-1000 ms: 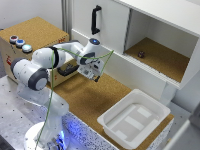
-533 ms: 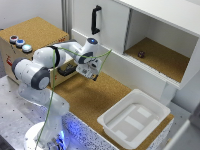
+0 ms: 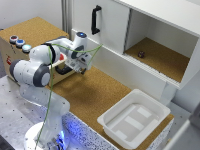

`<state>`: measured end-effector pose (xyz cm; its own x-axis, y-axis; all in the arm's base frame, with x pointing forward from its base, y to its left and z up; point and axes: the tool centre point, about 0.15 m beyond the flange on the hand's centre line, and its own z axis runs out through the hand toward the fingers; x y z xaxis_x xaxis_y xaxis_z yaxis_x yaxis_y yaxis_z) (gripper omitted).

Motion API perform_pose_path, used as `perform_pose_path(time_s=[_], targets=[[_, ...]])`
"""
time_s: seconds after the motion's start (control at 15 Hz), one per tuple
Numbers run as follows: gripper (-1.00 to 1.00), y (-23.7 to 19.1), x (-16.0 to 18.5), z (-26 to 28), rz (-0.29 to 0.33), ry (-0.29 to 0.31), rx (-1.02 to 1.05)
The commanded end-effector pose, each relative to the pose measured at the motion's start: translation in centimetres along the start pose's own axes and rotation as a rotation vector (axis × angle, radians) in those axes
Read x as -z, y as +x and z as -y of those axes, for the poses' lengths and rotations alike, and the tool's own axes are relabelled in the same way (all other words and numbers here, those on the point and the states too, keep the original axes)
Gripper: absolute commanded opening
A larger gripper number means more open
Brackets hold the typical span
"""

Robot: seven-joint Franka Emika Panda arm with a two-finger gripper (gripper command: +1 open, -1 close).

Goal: Grasp the drawer handle and close it

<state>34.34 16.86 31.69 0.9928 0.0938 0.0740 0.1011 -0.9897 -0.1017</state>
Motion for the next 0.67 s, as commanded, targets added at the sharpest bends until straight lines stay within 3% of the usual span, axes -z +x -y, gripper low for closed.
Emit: perform_pose_path(time_s=[0.0,0.33,0.6], targets=[[-1.0,-0.5,-1.0,6.3,0.031,-0.002,-0.013],[-1.0,-0.3,-1.1,9.9,0.002,0.06,0.026],[-1.0,-0.3,-1.1,13.7,-0.003,0.076,0.096]])
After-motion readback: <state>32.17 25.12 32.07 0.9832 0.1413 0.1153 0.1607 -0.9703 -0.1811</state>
